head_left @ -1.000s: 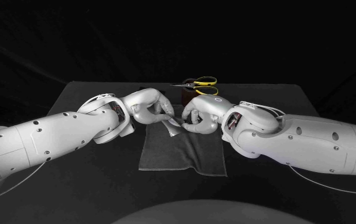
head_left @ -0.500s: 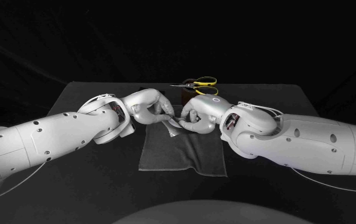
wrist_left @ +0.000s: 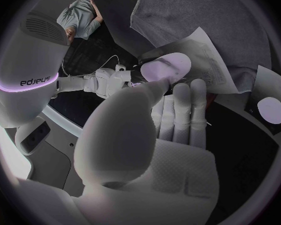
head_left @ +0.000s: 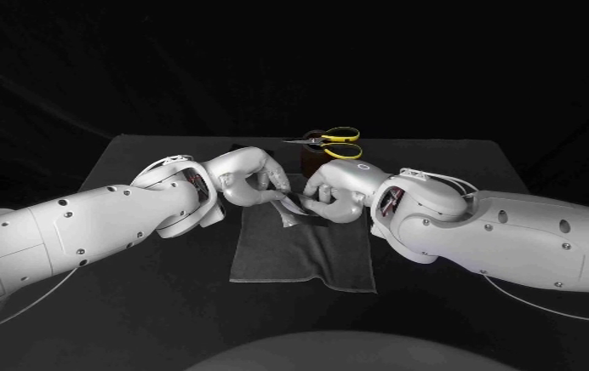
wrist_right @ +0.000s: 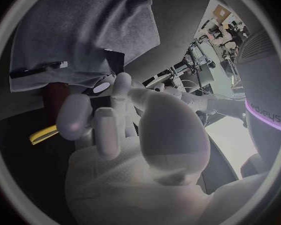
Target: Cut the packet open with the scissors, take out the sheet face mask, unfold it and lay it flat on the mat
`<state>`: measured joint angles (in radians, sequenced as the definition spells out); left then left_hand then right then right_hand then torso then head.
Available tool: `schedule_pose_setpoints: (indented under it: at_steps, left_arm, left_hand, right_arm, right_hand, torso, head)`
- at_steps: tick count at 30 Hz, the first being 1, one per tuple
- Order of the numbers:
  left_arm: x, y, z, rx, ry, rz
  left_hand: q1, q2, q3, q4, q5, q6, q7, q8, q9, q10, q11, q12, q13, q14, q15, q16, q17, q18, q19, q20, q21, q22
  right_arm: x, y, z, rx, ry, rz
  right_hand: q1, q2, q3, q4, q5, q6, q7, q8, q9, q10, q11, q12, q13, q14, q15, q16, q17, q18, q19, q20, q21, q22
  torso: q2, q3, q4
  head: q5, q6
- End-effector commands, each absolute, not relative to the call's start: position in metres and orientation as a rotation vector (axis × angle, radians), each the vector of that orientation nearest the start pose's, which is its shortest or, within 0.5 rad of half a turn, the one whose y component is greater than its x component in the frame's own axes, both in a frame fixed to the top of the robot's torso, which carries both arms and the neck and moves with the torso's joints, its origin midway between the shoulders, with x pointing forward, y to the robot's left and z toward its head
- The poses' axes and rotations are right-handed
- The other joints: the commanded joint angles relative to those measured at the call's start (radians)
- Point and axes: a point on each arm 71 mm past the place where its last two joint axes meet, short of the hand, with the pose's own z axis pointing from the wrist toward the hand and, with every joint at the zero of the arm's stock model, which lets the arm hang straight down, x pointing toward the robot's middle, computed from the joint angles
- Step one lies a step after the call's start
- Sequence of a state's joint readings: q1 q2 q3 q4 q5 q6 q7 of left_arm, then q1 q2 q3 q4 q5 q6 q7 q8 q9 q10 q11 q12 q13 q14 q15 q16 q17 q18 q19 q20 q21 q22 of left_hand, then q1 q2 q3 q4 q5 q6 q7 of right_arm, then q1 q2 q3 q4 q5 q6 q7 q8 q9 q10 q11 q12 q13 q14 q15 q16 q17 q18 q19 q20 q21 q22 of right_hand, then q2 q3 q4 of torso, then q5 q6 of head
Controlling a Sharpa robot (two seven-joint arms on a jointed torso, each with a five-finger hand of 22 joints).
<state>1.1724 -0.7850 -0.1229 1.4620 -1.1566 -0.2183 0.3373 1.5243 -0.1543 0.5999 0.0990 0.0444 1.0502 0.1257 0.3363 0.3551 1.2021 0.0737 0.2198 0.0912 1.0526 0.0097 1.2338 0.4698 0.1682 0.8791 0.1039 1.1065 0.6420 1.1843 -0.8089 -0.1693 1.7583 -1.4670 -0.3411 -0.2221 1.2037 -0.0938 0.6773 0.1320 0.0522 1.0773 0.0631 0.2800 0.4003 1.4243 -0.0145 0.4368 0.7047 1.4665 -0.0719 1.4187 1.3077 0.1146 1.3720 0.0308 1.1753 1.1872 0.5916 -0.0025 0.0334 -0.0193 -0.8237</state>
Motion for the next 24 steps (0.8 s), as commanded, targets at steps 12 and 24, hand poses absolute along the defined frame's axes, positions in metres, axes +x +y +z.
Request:
schedule_pose_setpoints:
  at_steps: [12,24]
  left_arm:
    - [0.470,0.177,-0.218,-0.034,1.705,-1.188]
    - [0.473,0.215,-0.208,-0.403,1.659,-1.155]
  left_hand:
    - [-0.127,-0.093,-0.116,0.044,0.005,-0.187,0.062,-0.094,-0.040,-0.208,0.076,-0.054,-0.023,-0.210,0.080,-0.121,-0.065,-0.005,-0.127,0.070,-0.165,-0.080]
    - [-0.010,-0.013,-0.601,0.196,0.005,-0.258,0.090,-0.079,-0.054,-0.357,0.107,0.105,-0.001,-0.300,0.120,-0.277,-0.172,0.016,-0.075,0.129,-0.450,-0.266]
  right_arm:
    - [0.421,-0.138,-0.223,0.033,1.915,0.892]
    - [0.419,-0.162,-0.222,0.255,1.928,0.863]
  right_hand:
    - [-0.005,0.011,-0.013,-0.017,-0.004,0.017,-0.004,0.050,0.028,0.014,-0.004,0.007,0.004,0.062,-0.009,0.019,0.057,-0.022,0.010,0.000,0.014,0.012]
    - [-0.005,0.017,-0.015,-0.021,-0.004,0.019,-0.005,0.053,0.029,0.018,-0.005,0.008,0.005,0.063,-0.010,0.023,0.064,-0.022,0.011,-0.001,0.016,0.014]
  torso:
    - [-0.001,-0.0008,0.0004]
    - [-0.001,0.0015,0.0000]
  head:
    - [-0.004,0.008]
    - [-0.010,0.016]
